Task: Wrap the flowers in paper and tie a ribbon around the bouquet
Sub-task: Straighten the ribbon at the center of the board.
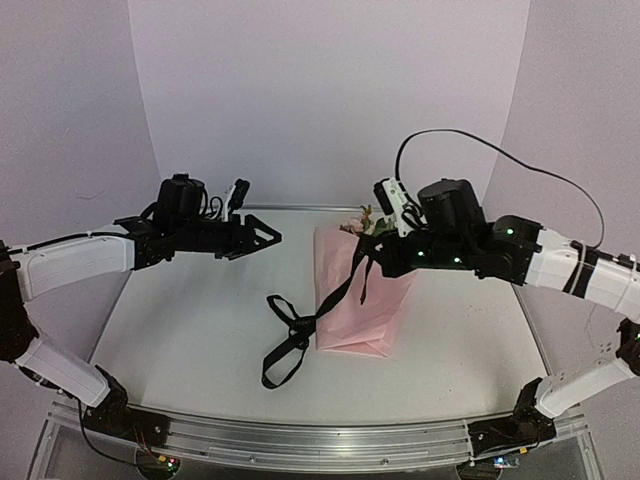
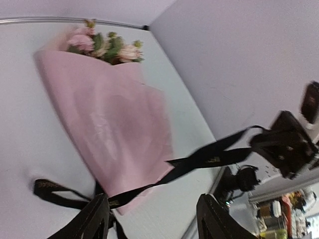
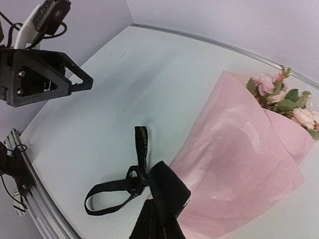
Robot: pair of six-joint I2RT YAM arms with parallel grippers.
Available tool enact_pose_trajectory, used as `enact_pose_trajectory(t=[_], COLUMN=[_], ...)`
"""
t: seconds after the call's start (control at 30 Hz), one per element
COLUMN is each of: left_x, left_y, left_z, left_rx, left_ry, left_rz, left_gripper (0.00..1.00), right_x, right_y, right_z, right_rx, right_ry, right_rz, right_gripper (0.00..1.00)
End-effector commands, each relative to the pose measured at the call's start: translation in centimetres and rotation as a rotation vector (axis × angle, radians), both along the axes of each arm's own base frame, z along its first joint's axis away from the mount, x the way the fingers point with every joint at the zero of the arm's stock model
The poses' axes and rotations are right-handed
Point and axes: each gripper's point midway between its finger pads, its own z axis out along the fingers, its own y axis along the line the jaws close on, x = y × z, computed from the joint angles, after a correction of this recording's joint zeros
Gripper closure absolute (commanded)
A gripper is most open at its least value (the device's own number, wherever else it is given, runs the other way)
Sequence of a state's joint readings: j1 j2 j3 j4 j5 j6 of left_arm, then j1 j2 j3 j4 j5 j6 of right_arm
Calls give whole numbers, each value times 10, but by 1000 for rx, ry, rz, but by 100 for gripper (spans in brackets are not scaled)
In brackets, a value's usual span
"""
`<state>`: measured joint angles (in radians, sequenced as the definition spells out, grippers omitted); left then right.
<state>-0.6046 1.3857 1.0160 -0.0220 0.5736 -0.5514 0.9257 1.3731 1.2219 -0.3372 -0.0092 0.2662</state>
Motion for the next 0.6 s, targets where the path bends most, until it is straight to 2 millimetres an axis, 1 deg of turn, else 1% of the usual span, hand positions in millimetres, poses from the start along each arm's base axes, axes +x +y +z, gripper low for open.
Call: enact_pose_trajectory(t=[0.0,0.03,0.1,0.2,0.3,0.33,0.4,0.5,0.57], left_x=[30,29,20,8,0,-4,-14,-32,-43], left_y=[55,58,57,54,51,47,34,13,3], left_z=[-73,-89,-112,-140,-161,-166,-169,-172,-177], left_rx=[287,314,305,298,318,317,317,341,372], left_ry=[145,184,259,341,386,399,404,379,357], left_rz=[345,359,353,335,292,270,199,74,1], left_gripper=[39,39,40,42,47,48,49,49,48], right_x=[-5,-7,-10,-10,-4,-3,-4,-6,-6], right_y=[-48,-56,-68,-86,-111,-117,-119,-112,-109], right_z=[5,4,4,7,19,25,37,45,46], right_rx=[-63,-72,-85,-114,-159,-164,-146,-123,-124], right_ry=[-68,-74,-86,-116,-159,-170,-183,-177,-173], right_rz=[-117,-131,-156,-211,-319,-345,-348,-316,-304], right_gripper=[100,100,100,100,100,100,100,100,100])
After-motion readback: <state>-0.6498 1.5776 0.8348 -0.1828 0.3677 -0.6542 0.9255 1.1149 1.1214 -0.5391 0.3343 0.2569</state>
